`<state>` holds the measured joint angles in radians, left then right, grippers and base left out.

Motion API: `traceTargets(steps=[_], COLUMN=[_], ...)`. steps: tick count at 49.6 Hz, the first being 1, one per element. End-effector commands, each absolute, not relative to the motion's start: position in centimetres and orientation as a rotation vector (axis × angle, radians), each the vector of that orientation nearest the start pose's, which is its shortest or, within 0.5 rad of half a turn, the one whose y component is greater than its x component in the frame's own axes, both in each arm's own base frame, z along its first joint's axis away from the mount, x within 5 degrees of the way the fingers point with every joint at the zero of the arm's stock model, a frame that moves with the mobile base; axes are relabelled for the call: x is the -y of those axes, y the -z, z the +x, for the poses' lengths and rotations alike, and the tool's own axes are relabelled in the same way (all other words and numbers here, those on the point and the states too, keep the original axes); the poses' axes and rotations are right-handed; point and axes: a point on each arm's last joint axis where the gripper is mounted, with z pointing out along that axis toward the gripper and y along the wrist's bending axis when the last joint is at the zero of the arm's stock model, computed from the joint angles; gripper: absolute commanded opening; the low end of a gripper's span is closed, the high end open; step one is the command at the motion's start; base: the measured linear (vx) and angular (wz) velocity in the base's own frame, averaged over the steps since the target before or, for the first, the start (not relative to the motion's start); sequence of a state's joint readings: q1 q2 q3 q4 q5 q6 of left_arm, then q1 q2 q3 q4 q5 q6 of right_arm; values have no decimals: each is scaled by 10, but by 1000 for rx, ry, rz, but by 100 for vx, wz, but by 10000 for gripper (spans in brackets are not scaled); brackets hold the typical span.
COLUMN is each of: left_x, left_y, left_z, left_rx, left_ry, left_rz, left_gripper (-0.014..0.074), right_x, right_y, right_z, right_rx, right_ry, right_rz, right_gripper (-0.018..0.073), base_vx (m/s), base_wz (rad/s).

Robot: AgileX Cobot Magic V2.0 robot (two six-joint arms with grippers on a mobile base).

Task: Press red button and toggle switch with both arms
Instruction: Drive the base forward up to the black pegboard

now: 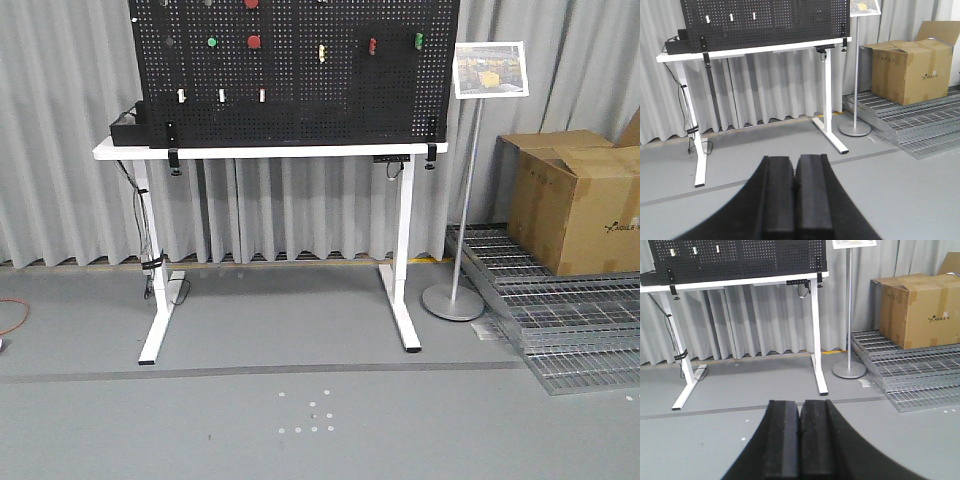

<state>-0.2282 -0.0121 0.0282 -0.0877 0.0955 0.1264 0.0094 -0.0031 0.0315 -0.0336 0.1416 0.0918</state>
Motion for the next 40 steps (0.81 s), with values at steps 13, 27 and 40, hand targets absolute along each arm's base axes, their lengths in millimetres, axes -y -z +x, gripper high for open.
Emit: traceTargets(steps=[13, 27, 40], left_x=[13, 13, 13], left_y=[-192, -192, -192], left_z=[56, 56, 56], left_rx=[-1532, -1532, -1532], left_ry=[162, 162, 162], left_rz=[199, 199, 199], left_gripper=[2, 2, 2], right_x=[0, 0, 0], right_y=[-193, -193, -193], right_z=[59, 59, 59], right_rx=[-1600, -1600, -1600], right_ry=[-36, -36, -36], right_rz=[33, 33, 33], right_gripper=[-3, -3, -3], base_vx=[0, 0, 2], base_wz=[0, 0, 2])
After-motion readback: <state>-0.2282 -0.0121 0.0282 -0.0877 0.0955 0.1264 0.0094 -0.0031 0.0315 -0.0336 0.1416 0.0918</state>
